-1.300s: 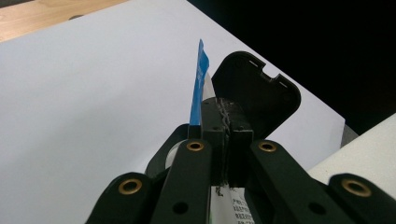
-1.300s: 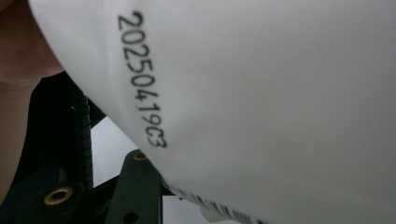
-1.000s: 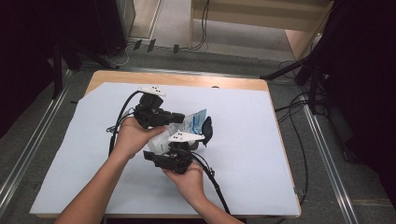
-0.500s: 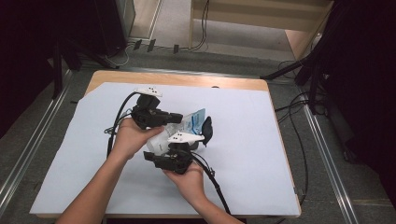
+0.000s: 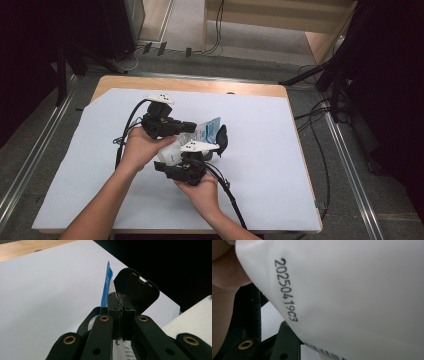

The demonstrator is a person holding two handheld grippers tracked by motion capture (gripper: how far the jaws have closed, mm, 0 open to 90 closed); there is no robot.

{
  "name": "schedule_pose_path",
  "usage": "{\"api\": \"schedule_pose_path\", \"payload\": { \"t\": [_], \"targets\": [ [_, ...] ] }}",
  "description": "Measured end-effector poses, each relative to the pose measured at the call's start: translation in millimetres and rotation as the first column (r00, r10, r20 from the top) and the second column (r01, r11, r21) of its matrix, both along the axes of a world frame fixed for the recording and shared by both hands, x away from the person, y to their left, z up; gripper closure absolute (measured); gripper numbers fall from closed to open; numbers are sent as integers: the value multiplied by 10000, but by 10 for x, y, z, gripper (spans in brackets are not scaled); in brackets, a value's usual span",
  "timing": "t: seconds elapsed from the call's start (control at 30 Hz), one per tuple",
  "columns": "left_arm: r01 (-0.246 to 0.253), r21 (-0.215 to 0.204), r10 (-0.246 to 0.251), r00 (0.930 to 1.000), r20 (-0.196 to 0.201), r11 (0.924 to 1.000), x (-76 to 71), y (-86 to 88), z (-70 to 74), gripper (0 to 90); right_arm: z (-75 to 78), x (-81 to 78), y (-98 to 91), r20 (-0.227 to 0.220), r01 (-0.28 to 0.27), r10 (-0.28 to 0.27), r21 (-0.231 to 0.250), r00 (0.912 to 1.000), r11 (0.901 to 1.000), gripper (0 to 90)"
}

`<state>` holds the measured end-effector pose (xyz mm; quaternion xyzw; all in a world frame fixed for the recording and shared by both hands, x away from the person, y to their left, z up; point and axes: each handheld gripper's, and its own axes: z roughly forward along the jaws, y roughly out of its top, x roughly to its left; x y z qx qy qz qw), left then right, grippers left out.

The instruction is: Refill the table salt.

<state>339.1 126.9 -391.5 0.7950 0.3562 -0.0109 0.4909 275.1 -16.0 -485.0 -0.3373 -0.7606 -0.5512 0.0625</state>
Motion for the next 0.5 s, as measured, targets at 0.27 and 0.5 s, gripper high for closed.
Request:
{"api": "schedule_pose_path", "payload": {
  "t": [0.27, 0.5],
  "targets": [
    [87, 276, -90, 9999, 101, 9996, -7, -39, 28, 900, 3, 5, -2, -89, 21, -21, 88, 10000, 10000, 637],
    [101, 468, -105, 9999, 84, 9989, -4, -73, 64, 900, 10, 14, -11, -216, 3, 4, 331, 9998, 9995, 624]
  ]
}}
